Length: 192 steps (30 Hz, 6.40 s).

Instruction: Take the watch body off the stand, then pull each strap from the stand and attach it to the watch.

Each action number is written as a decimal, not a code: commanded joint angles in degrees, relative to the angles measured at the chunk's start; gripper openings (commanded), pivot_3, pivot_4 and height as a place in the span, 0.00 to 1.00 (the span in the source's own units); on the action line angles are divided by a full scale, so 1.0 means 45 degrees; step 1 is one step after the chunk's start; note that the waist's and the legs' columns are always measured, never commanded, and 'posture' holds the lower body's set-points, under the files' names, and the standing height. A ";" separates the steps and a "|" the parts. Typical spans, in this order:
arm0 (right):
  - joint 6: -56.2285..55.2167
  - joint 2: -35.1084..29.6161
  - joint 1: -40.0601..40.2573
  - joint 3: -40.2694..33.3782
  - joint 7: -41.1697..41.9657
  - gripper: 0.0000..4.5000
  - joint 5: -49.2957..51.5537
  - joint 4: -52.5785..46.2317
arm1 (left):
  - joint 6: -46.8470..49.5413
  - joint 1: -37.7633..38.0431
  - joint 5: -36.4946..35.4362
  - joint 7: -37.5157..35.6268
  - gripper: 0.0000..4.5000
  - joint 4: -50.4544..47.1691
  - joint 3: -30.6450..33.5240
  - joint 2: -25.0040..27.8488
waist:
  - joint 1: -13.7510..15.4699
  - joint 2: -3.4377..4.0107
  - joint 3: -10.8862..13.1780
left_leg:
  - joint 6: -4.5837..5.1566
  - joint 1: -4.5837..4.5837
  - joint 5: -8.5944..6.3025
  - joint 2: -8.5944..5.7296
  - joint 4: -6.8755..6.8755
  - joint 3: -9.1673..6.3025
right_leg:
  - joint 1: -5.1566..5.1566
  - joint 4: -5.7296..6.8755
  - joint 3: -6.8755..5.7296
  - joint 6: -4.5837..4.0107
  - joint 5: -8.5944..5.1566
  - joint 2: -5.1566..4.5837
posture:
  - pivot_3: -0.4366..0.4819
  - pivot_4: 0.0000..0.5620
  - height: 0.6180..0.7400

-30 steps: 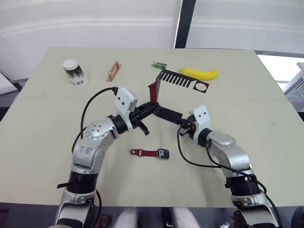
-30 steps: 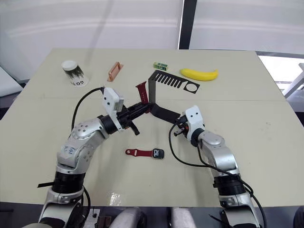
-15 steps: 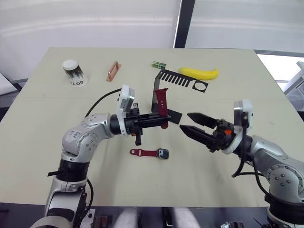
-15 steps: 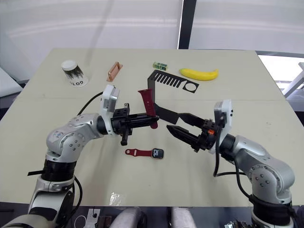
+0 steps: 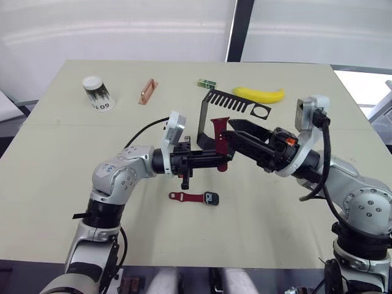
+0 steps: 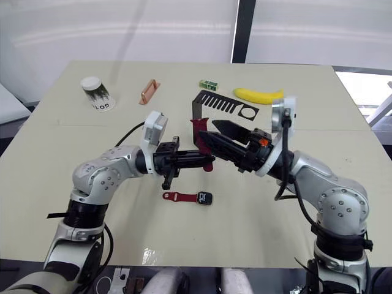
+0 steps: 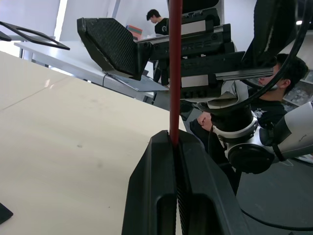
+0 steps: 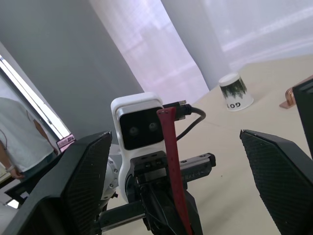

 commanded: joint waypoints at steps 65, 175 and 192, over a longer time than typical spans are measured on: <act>-0.0871 -0.0019 -0.0546 0.0691 -0.0666 0.36 0.0061 -0.0255 | -0.0090 -0.0301 -0.0353 0.0297 0.00 -0.0444 0.0237 -0.0440 | 0.0010 -0.0001 0.0000 | 0.0002 -0.0010 0.0000 0.0002 -0.0002 -0.0001 | -0.0001 -0.0018 -0.0001 0.0000 0.0000 0.0000 | 0.48 0.27 1.00; -0.4282 -0.5552 0.8375 -0.0008 0.6160 0.00 -0.6925 -0.4145 | -0.4739 0.1432 0.7928 -0.0494 0.72 0.1083 -0.4549 0.0979 | 0.0397 -0.0024 0.0014 | 0.0032 -0.0013 0.0009 0.0001 -0.0044 0.0006 | 0.0013 -0.0085 0.0011 0.0015 0.0008 0.0003 | 0.48 0.27 1.00; -0.4188 -0.5582 0.8220 0.0007 0.6139 0.00 -0.6904 -0.4137 | -0.4515 0.1486 0.8081 -0.0409 0.72 0.0898 -0.4637 0.0825 | 0.0400 -0.0026 0.0013 | 0.0032 -0.0014 0.0009 0.0000 -0.0016 0.0006 | 0.0015 -0.0064 0.0012 0.0015 0.0008 0.0002 | 0.48 0.27 1.00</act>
